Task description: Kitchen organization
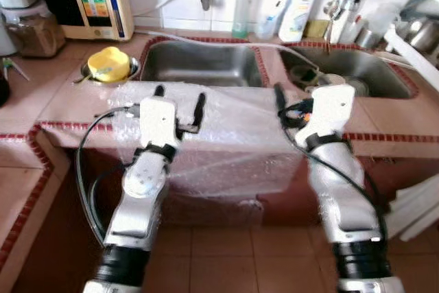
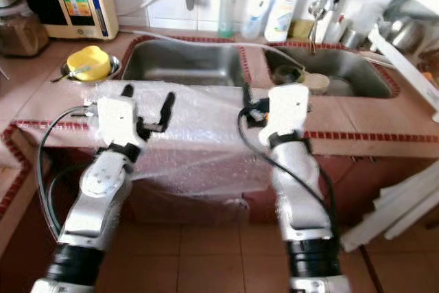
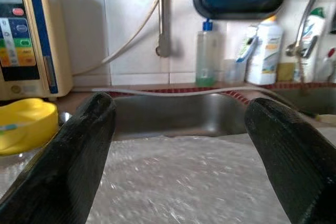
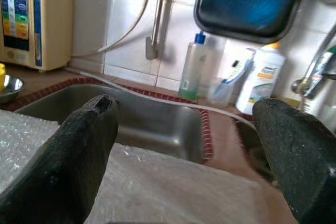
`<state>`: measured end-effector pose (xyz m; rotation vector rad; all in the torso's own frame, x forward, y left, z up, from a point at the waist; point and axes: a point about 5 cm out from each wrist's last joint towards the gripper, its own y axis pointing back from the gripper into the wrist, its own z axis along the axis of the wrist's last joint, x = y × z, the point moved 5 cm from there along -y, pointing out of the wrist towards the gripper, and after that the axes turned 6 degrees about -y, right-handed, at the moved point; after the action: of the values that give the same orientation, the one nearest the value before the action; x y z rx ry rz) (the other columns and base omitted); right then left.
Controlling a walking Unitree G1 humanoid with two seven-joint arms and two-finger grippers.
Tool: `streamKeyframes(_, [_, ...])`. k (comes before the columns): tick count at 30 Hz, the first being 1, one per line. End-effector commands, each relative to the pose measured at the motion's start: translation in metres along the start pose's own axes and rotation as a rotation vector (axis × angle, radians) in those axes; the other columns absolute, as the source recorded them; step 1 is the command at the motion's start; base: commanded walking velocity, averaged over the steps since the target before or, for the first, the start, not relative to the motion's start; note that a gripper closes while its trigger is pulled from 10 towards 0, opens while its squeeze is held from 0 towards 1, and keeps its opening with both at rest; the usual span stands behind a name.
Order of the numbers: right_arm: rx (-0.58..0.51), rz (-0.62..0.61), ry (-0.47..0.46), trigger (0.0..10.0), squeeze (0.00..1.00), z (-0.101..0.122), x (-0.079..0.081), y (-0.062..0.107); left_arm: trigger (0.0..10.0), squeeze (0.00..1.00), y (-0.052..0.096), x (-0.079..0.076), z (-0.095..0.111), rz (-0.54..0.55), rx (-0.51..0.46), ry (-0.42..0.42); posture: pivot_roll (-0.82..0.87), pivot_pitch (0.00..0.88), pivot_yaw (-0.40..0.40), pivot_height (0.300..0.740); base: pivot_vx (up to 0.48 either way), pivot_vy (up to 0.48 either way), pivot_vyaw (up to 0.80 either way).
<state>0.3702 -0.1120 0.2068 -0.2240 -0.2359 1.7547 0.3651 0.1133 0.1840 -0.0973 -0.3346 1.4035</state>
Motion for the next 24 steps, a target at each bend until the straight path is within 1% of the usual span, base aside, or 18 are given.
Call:
streamKeyframes(1, [-0.006, -0.024, 0.017, 10.0, 0.00, 0.0030, -0.0112, 0.0004, 10.0, 0.00, -0.0012, -0.0110, 0.0026, -0.031, -0.006, 0.005, -0.04, 0.069, -0.061, 0.740, 0.461, 0.000, 0.00])
streamKeyframes(8, [-0.002, -0.026, 0.013, 10.0, 0.00, 0.0015, -0.0114, 0.0010, 10.0, 0.00, -0.0006, -0.0095, 0.0013, -0.021, 0.003, 0.006, -0.04, 0.078, -0.061, 0.740, 0.437, 0.000, 0.00])
streamKeyframes(15, [0.001, -0.026, 0.010, 10.0, 0.00, 0.0010, -0.0111, 0.0010, 10.0, 0.00, -0.0003, -0.0095, -0.0001, -0.016, 0.012, 0.004, -0.04, 0.082, -0.060, 0.740, 0.329, 0.000, 0.00])
streamKeyframes(18, [0.005, -0.028, 0.018, 10.0, 0.00, 0.0006, -0.0117, 0.0011, 10.0, 0.00, -0.0006, -0.0083, -0.0009, -0.002, 0.018, 0.004, -0.04, 0.082, -0.060, 0.740, 0.000, 0.000, 0.00])
streamKeyframes(21, [0.003, -0.034, 0.025, 10.0, 0.00, 0.0011, -0.0134, 0.0007, 10.0, 0.00, -0.0044, -0.0080, -0.0005, 0.017, 0.030, -0.041, -0.04, 0.082, -0.060, 0.740, 0.000, 0.000, 0.46])
streamKeyframes(22, [0.002, -0.036, 0.024, 10.0, 0.00, 0.0013, -0.0139, 0.0006, 10.0, 0.00, -0.0065, -0.0059, -0.0009, 0.034, 0.042, -0.066, -0.04, 0.082, -0.060, 0.740, 0.000, 0.000, 0.49])
streamKeyframes(23, [0.002, -0.036, 0.024, 10.0, 0.00, 0.0013, -0.0139, 0.0006, 10.0, 0.00, -0.0065, -0.0059, -0.0009, 0.034, 0.042, -0.066, -0.04, 0.082, -0.060, 0.740, 0.000, 0.000, 0.49])
streamKeyframes(24, [0.002, -0.037, 0.024, 10.0, 0.00, 0.0011, -0.0139, 0.0005, 10.0, 0.00, -0.0081, -0.0023, -0.0010, 0.052, 0.054, -0.091, -0.04, 0.080, -0.059, 0.740, 0.000, 0.000, 0.48])
